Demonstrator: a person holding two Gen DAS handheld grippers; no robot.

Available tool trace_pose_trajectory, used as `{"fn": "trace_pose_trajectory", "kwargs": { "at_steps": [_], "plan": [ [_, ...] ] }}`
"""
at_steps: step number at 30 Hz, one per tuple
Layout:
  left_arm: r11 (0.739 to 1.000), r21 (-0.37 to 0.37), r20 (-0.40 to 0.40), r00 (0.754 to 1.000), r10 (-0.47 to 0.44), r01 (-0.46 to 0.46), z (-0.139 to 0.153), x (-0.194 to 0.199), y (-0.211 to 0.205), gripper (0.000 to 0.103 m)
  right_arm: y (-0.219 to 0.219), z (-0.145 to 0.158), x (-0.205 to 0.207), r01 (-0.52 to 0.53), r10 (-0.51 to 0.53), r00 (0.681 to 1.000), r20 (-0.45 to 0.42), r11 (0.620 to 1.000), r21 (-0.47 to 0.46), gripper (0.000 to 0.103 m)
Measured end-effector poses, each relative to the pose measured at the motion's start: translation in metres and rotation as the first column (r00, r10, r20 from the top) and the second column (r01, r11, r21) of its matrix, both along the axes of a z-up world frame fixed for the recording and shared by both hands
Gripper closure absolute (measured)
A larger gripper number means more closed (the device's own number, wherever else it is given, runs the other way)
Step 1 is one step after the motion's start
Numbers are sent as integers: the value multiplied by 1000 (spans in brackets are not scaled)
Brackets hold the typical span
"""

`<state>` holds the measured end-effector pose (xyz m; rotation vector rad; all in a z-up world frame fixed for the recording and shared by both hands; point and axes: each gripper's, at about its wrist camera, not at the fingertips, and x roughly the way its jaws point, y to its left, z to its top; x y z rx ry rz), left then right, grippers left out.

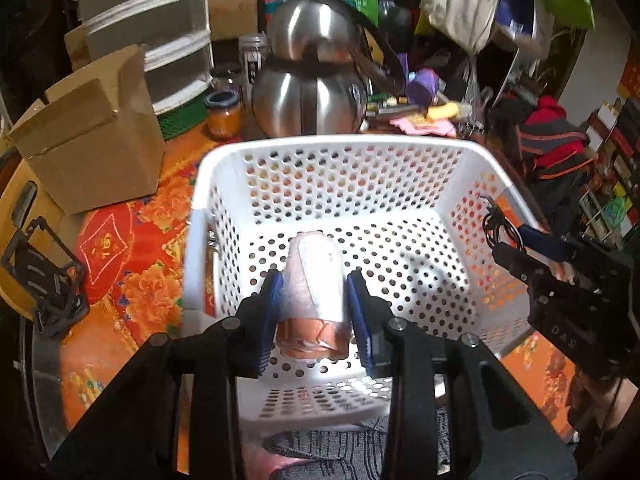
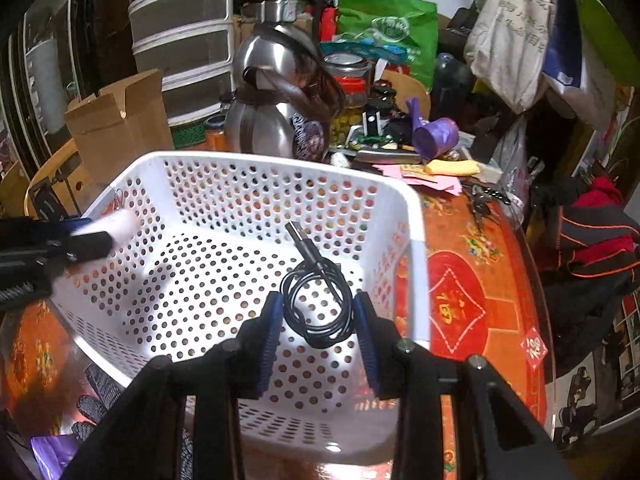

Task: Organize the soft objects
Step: 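Carry the towel into the white basket with the left tool while the right tool drops the cable in, then move both tools back from the basket toward the purple package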

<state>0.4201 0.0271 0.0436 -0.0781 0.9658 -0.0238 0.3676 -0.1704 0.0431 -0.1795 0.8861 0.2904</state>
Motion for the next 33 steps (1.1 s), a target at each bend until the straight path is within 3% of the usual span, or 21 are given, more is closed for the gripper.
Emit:
{"fn": "trace_pose_trajectory", "kwargs": {
  "at_steps": [7, 9, 10, 14, 15, 17, 22, 26, 30, 33],
  "plan": [
    [1000, 0, -29, 1000, -8, 8, -19, 10, -11, 72, 17, -17, 9, -37, 34, 998, -59, 998, -58, 68],
    [1000, -16, -12, 1000, -11, 11, -19, 9, -10, 69, 18, -22, 10, -35, 30, 998, -62, 997, -76, 67],
    [1000, -24, -6, 1000, -15, 15, -17, 8, -9, 62, 17, -23, 11, -32, 28, 998, -65, 997, -70, 67],
    [999, -33, 43, 999, -7, 8, -4, -4, -4, 42, 15, -14, 8, -23, 22, 999, -40, 999, -31, 27],
    [999, -35, 60, 998, -4, 6, 1, -7, -2, 39, 13, -9, 6, -27, 27, 999, -26, 999, -17, 24],
    [1000, -31, 80, 997, 3, -1, 8, -12, 0, 30, 12, -1, 1, -28, 28, 1000, 0, 1000, -6, 24],
    [1000, -15, 120, 993, -6, 8, 22, -25, 3, 22, 6, 13, -1, -11, 11, 1000, 26, 1000, 11, 22],
    [999, -35, 149, 988, -24, 30, 31, -43, 6, 21, -1, 21, -9, -7, 5, 999, 43, 999, 40, 18],
    [1000, 15, 212, 977, -12, 9, 43, -98, 10, 21, -17, 32, -37, 0, -8, 998, 66, 992, 122, 18],
    [999, 43, 265, 964, -22, 11, 42, -155, 19, 17, -34, 37, -81, 16, -35, 994, 107, 985, 170, 18]
  ]
}}
